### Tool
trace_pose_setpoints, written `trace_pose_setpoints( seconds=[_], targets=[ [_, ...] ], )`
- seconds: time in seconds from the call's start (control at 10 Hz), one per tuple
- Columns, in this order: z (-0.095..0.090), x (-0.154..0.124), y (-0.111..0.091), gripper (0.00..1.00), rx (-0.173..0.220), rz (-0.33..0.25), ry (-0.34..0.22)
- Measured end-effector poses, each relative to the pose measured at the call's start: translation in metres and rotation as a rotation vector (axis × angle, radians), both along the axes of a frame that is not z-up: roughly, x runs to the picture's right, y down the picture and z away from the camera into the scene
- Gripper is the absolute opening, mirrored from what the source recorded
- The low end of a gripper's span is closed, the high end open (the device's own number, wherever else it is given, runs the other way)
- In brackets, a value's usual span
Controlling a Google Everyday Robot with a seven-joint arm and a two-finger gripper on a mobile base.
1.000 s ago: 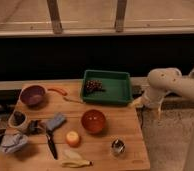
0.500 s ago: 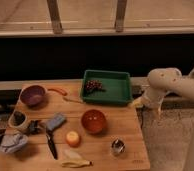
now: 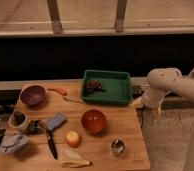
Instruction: Place grapes in metal cup
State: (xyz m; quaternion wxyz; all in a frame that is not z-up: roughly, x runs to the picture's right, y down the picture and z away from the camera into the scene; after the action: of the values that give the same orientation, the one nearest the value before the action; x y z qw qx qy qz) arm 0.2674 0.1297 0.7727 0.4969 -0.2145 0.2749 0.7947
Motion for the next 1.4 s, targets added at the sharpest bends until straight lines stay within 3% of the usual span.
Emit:
trace_pose_setpoints(
  seconds=[0.6, 0.8, 1.0, 1.1, 1.4],
  targets=[
    [0.0, 0.0, 0.0, 0.8, 0.001, 0.0, 0.0],
    [-0.005, 0.0, -0.001, 0.8, 0.034, 0.013, -0.027],
    [-0.01, -0.002, -0.003, 0.8, 0.095, 0.006, -0.054],
    [-0.011, -0.008, -0.006, 0.8, 0.125, 0.004, -0.076],
    [-0.004, 0.0, -0.026, 0.8, 0.169, 0.03, -0.08]
  ],
)
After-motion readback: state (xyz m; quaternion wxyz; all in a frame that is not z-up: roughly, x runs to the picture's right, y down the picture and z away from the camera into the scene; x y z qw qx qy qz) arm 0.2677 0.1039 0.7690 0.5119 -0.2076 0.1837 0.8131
